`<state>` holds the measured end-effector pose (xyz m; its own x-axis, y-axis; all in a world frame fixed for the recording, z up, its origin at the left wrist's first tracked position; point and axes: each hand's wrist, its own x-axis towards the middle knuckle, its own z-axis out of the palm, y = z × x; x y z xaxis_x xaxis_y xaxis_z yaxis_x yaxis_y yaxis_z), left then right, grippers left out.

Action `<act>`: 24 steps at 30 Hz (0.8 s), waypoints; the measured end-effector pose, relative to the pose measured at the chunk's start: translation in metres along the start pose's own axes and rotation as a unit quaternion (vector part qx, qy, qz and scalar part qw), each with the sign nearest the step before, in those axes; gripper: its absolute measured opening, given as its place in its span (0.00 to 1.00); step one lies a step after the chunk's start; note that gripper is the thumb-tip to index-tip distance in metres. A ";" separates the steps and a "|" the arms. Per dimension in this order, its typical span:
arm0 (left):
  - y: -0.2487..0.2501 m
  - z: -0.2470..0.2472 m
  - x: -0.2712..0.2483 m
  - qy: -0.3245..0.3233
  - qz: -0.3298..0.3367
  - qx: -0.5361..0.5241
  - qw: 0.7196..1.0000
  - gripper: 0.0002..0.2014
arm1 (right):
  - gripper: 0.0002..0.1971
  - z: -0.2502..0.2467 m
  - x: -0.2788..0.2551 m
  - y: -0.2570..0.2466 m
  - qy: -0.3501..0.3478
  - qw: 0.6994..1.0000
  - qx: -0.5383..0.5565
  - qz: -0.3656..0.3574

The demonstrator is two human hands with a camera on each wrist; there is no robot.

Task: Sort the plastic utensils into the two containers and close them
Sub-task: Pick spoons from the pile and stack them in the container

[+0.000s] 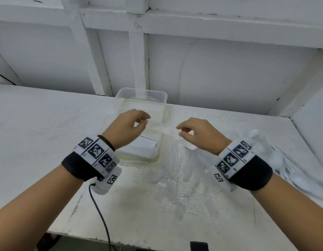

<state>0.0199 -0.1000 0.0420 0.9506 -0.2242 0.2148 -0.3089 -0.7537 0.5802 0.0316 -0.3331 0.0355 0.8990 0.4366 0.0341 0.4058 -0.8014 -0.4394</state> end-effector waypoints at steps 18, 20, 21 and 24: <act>0.100 0.153 0.030 -0.176 0.041 0.257 0.950 0.20 | 0.13 -0.010 -0.168 0.109 0.057 0.971 0.045 0.228; 0.092 0.151 0.035 -0.208 -0.012 0.312 0.927 0.18 | 0.13 -0.009 -0.168 0.110 0.059 0.970 0.050 0.231; 0.089 0.150 0.036 -0.229 -0.031 0.327 0.916 0.17 | 0.13 -0.009 -0.168 0.110 0.059 0.969 0.053 0.232; 0.081 0.148 0.039 -0.259 -0.043 0.308 0.915 0.15 | 0.13 -0.009 -0.165 0.109 0.062 0.970 0.064 0.225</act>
<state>0.0367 -0.2611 -0.0189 0.9067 -0.2913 -0.3049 -0.3084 -0.9512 -0.0085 -0.0710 -0.4964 -0.0104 0.9965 -0.0040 -0.0833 -0.0486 -0.8393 -0.5415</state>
